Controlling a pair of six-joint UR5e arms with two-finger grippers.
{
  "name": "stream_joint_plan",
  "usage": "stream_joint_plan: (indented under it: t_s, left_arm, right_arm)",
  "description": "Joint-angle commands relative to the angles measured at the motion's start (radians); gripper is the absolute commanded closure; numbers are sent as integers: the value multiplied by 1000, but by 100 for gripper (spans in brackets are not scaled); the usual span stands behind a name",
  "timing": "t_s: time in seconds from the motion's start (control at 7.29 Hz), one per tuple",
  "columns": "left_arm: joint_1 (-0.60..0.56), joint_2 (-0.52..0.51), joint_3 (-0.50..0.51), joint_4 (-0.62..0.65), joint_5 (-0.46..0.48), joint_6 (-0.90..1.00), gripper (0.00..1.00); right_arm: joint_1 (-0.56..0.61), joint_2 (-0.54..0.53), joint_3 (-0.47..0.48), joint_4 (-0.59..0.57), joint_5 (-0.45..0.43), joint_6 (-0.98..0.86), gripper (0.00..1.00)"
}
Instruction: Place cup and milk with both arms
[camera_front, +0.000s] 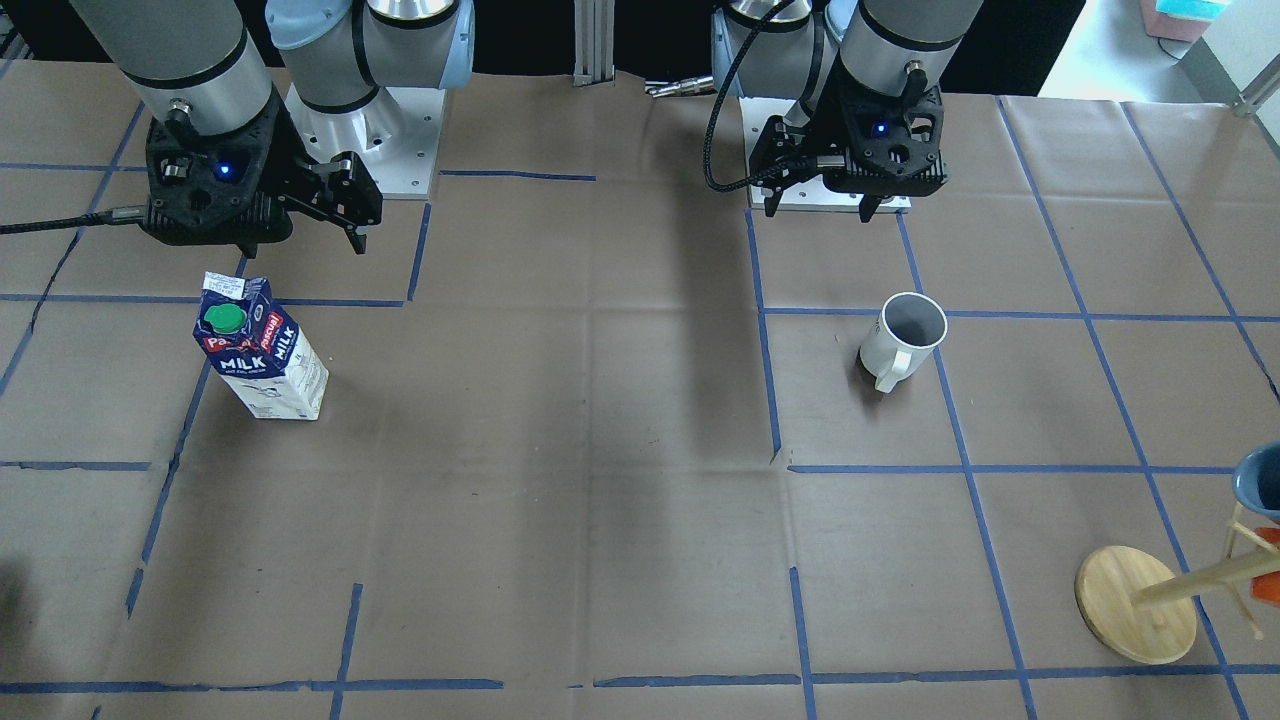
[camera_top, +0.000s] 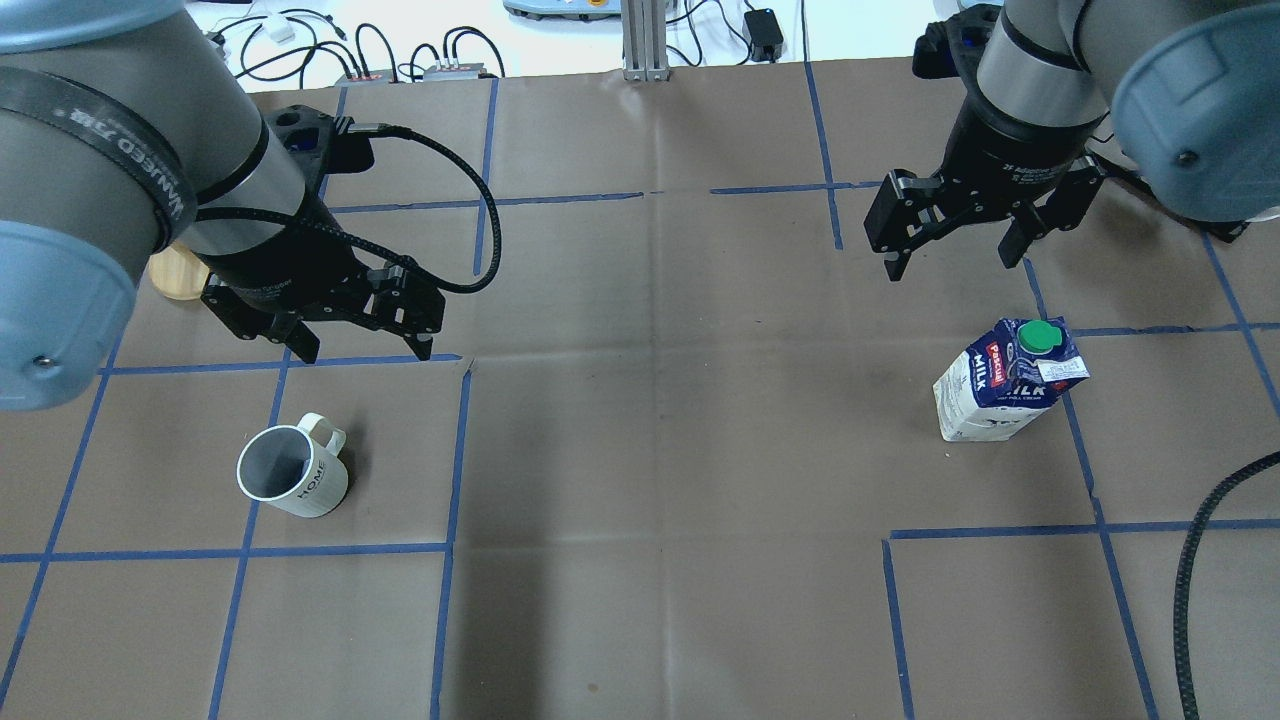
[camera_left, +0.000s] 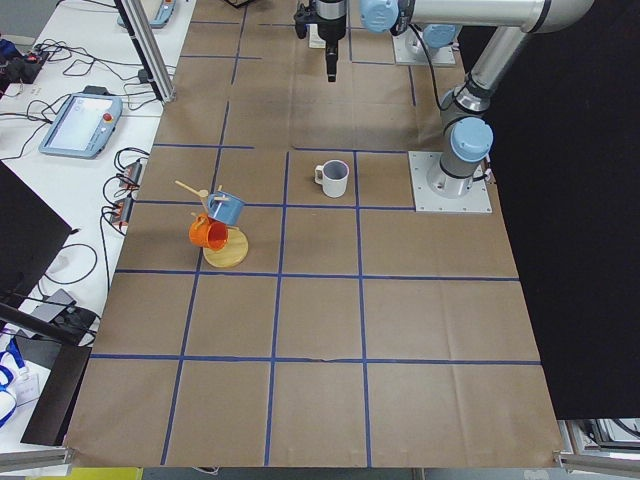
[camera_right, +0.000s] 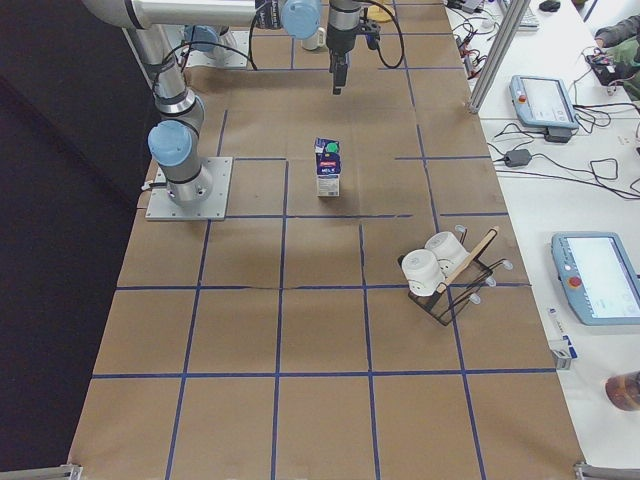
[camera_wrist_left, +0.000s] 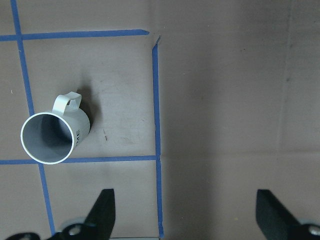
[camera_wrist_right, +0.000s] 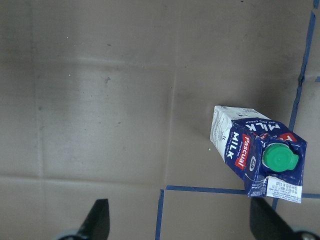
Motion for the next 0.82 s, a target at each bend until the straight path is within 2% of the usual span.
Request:
stream_joint_plan:
  t_s: [0.0, 0.41, 0.69]
  left_arm:
    - [1, -1, 1, -3, -1, 0, 0]
    - [1, -18, 25, -2, -11, -3, 0]
    - [-1, 7, 27, -2, -5, -51, 0]
  right_arm:
    - [0, 0, 0, 0, 0, 0, 0]
    - [0, 0, 0, 0, 2, 0, 0]
    - [0, 0, 0, 0, 2, 0, 0]
